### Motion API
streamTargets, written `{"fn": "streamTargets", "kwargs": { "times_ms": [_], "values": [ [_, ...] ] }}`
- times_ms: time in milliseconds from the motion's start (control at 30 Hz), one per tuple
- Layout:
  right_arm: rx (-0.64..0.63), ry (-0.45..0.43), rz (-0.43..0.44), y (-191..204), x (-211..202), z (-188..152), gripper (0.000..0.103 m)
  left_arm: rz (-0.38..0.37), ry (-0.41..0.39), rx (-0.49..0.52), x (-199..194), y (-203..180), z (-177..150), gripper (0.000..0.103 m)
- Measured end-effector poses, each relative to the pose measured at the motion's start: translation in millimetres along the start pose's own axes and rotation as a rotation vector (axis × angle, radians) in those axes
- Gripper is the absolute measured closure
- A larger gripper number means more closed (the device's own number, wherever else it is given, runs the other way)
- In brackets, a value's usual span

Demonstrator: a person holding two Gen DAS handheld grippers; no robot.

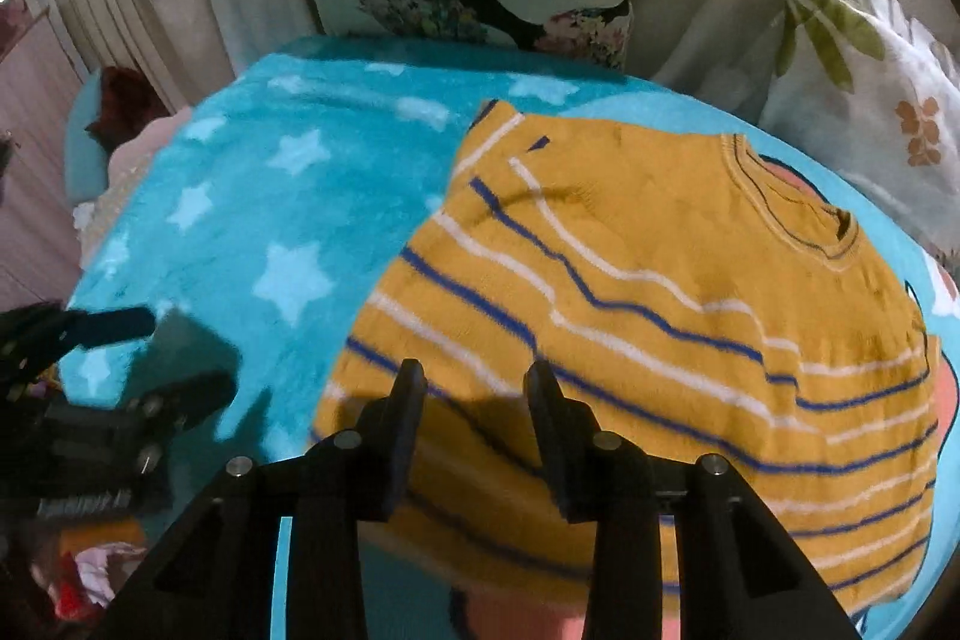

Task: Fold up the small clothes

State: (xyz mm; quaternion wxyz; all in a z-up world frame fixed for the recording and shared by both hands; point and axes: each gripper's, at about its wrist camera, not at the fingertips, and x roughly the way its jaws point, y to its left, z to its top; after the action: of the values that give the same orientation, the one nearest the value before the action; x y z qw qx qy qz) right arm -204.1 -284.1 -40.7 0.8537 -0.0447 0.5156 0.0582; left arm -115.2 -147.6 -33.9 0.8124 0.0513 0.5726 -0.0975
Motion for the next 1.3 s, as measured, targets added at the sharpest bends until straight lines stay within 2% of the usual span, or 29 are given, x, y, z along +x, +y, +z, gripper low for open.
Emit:
{"fn": "streamTargets", "kwargs": {
  "times_ms": [200,267,333,500,533,667,900,1000,1167,1233,1267,1300],
  "values": [
    [-0.036,-0.013,-0.036,0,-17,-27,0.058,-0.006,-0.003,0.023,2,-9,8,0.025],
    [-0.038,-0.015,-0.045,-2,-21,-33,0.053,-0.017,-0.004,0.035,4,-14,12,0.025],
    [-0.044,-0.017,-0.052,-1,-24,-38,0.051,-0.06,-0.007,0.042,6,-18,19,0.025],
    [-0.135,-0.025,-0.081,15,-24,-50,0.043,-0.234,-0.017,0.043,14,-32,51,0.022],
    [-0.161,-0.025,-0.093,20,-23,-53,0.042,-0.211,-0.005,0.057,16,-39,58,0.022],
    [-0.302,-0.028,-0.157,47,-15,-66,0.039,-0.31,0.04,0.106,33,-66,85,0.022],
    [-0.536,-0.058,-0.306,87,15,-81,0.039,-0.374,0.105,0.202,66,-93,116,0.021],
    [-0.572,-0.094,-0.337,95,21,-78,0.039,-0.418,0.138,0.184,82,-94,130,0.021],
    [-0.584,-0.121,-0.336,101,33,-61,0.039,-0.531,0.17,0.119,95,-90,147,0.022],
    [-0.554,-0.117,-0.316,101,38,-54,0.041,-0.535,0.173,0.118,97,-92,150,0.022],
    [-0.527,-0.103,-0.285,98,39,-48,0.055,-0.522,0.168,0.126,96,-95,149,0.037],
    [-0.498,-0.085,-0.255,95,40,-43,0.065,-0.501,0.164,0.138,96,-97,149,0.071]
  ]
}}
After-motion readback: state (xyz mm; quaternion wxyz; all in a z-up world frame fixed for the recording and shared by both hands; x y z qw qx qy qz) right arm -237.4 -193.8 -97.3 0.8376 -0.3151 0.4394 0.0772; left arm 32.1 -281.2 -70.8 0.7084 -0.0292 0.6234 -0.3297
